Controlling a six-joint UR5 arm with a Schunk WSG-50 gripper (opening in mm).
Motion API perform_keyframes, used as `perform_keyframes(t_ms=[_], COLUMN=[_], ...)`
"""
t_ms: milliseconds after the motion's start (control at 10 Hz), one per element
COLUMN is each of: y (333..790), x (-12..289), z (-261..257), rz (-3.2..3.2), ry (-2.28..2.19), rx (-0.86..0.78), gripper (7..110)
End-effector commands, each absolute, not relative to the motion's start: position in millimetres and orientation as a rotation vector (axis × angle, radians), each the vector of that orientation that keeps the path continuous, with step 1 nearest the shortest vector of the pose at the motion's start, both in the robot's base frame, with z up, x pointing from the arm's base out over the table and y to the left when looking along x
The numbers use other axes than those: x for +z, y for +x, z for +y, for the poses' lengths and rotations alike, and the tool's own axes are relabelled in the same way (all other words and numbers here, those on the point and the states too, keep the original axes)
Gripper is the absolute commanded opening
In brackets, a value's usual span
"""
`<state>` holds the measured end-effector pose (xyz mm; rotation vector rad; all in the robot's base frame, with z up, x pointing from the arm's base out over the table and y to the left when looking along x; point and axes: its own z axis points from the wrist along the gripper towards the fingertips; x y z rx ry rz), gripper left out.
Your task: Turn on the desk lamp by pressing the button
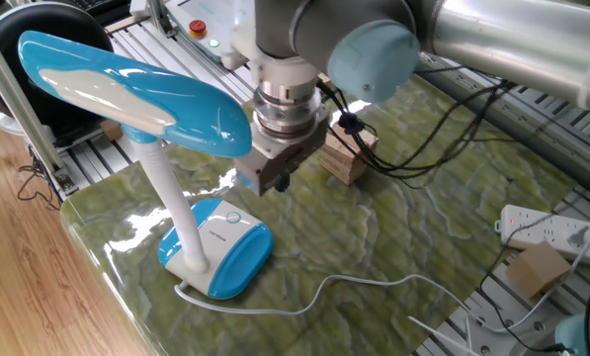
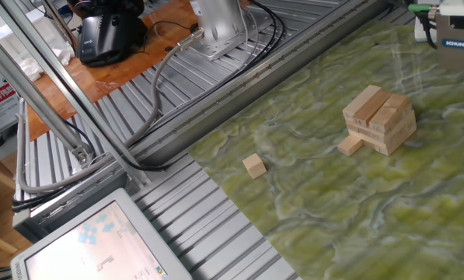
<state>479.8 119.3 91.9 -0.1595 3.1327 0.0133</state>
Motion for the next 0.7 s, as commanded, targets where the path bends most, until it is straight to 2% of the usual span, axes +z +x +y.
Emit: perform_keyframes(t_ms=[0,300,600], y=[513.7,541.8,549.2], x=[103.6,102.3,80.3], z=[140.5,158.7,158.1], rz=[3.146,3.155,3.14], ry=[-0.156,-0.147,-0.146], rx=[0.055,0.073,0.052], gripper=[7,7,7])
